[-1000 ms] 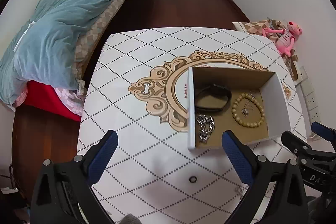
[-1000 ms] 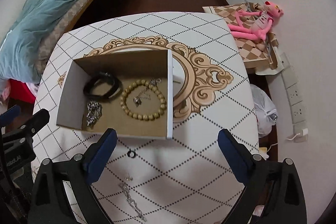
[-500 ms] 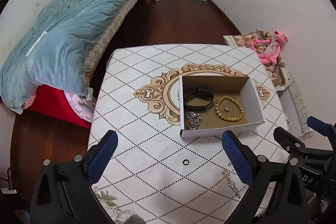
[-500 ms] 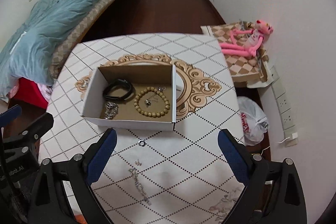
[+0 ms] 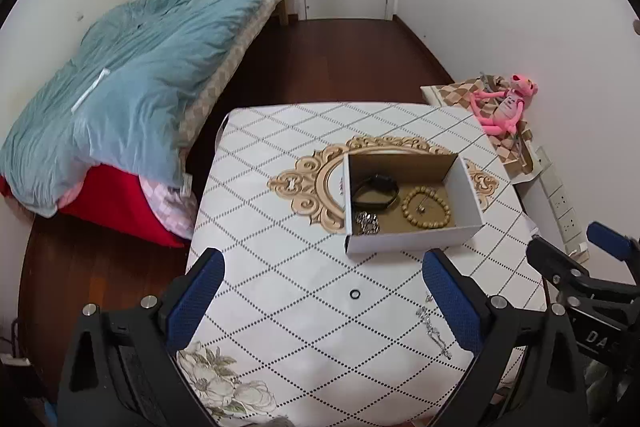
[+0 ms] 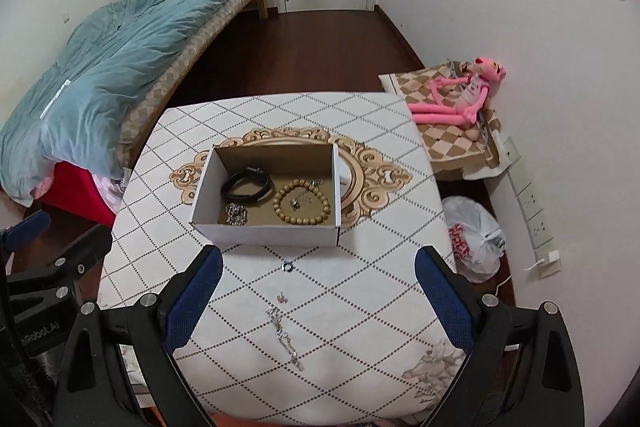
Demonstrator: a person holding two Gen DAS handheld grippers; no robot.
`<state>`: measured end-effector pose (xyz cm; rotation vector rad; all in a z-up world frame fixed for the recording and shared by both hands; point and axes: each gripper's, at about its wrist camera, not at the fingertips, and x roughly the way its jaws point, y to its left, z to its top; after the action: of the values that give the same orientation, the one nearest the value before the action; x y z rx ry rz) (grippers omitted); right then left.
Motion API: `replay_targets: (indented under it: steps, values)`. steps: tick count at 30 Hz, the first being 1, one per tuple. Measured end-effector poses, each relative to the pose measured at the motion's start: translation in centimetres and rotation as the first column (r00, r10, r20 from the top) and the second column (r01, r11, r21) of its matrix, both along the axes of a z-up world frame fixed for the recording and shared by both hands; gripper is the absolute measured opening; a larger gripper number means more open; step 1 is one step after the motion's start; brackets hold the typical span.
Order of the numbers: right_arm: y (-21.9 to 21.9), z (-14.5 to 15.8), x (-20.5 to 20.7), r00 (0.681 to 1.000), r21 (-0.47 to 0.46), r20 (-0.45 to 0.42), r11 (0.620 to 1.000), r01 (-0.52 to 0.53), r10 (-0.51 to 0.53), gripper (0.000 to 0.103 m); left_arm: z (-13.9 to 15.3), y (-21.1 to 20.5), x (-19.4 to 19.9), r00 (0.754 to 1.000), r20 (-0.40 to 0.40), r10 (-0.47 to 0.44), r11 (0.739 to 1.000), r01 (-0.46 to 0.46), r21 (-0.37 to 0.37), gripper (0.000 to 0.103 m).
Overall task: Organize jewelry
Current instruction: 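Lift both tools away from the box, then grasp a silver chain with the right tool while the left tool grasps a small silver earring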
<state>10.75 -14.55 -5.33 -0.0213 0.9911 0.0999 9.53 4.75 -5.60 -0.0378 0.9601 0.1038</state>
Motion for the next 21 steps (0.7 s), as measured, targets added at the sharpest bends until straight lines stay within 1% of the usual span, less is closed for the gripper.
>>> replay_targets:
  steps: [1,3,6,9,10,11,12,13,17,18,19,20,21]
  values:
    - [-0.2,-0.4,-0.2,1.000,0.009,-0.010,1.000,0.003,-0.003,0.098,-0.4,0.1,-0.1,1.000,-0.010,0.011,1.000,-0.011,0.006,0.101]
    - [-0.7,-2.2,-0.7,0.999,0.032,-0.052,0.999,0.013,-0.011,0.098,-1.6,0.3,-0.4,0.999,-0.030,0.028,0.999,-0.028,0.023,0.101]
    - [-1.4,-6.2,-1.5,0.989,0.076,-0.146,0.997,0.029,-0.018,0.098,-4.4,0.5,-1.2,0.996,-0.070,0.046,0.998,-0.042,0.048,0.101]
    - [-1.4,-10.3,-2.4,0.979,0.119,-0.202,0.992,0.037,-0.013,0.098,-8.0,0.9,-1.9,0.990,-0.128,0.066,0.995,-0.056,0.083,0.101]
    - [-1.2,-11.5,-2.5,0.977,0.128,-0.215,0.991,0.032,-0.004,0.095,-8.7,1.0,-2.0,0.987,-0.142,0.069,0.995,-0.057,0.084,0.101]
    - [-1.0,-12.4,-2.6,0.975,0.135,-0.223,0.991,0.025,0.006,0.091,-9.8,1.2,-2.1,0.984,-0.163,0.073,0.994,-0.060,0.086,0.101]
    - [-0.5,-13.5,-2.6,0.973,0.137,-0.232,0.990,0.014,0.018,0.081,-10.9,1.3,-2.1,0.980,-0.180,0.078,0.994,-0.062,0.095,0.101]
    - [0.1,-14.5,-2.5,0.970,0.133,-0.242,0.991,0.003,0.030,0.075,-11.7,1.4,-2.1,0.977,-0.196,0.084,0.992,-0.064,0.107,0.101]
    - [2.1,-17.3,-2.0,0.966,0.102,-0.252,0.994,-0.035,0.060,0.070,-14.2,2.2,-1.7,0.965,-0.245,0.099,0.991,-0.072,0.115,0.101]
    - [2.6,-17.8,-2.0,0.964,0.089,-0.256,0.995,-0.046,0.068,0.062,-14.7,2.4,-1.6,0.962,-0.252,0.101,0.991,-0.074,0.114,0.101]
    - [2.9,-18.4,-1.8,0.961,0.079,-0.267,0.995,-0.058,0.077,0.051,-15.0,2.5,-1.5,0.959,-0.262,0.104,0.991,-0.077,0.112,0.101]
    - [3.2,-18.5,-1.8,0.964,0.061,-0.256,0.996,-0.065,0.078,0.048,-15.2,2.6,-1.4,0.958,-0.266,0.107,0.991,-0.080,0.110,0.101]
    - [3.5,-18.5,-2.0,0.967,0.046,-0.239,0.996,-0.078,0.086,0.035,-15.4,2.7,-1.4,0.957,-0.268,0.109,0.991,-0.082,0.108,0.101]
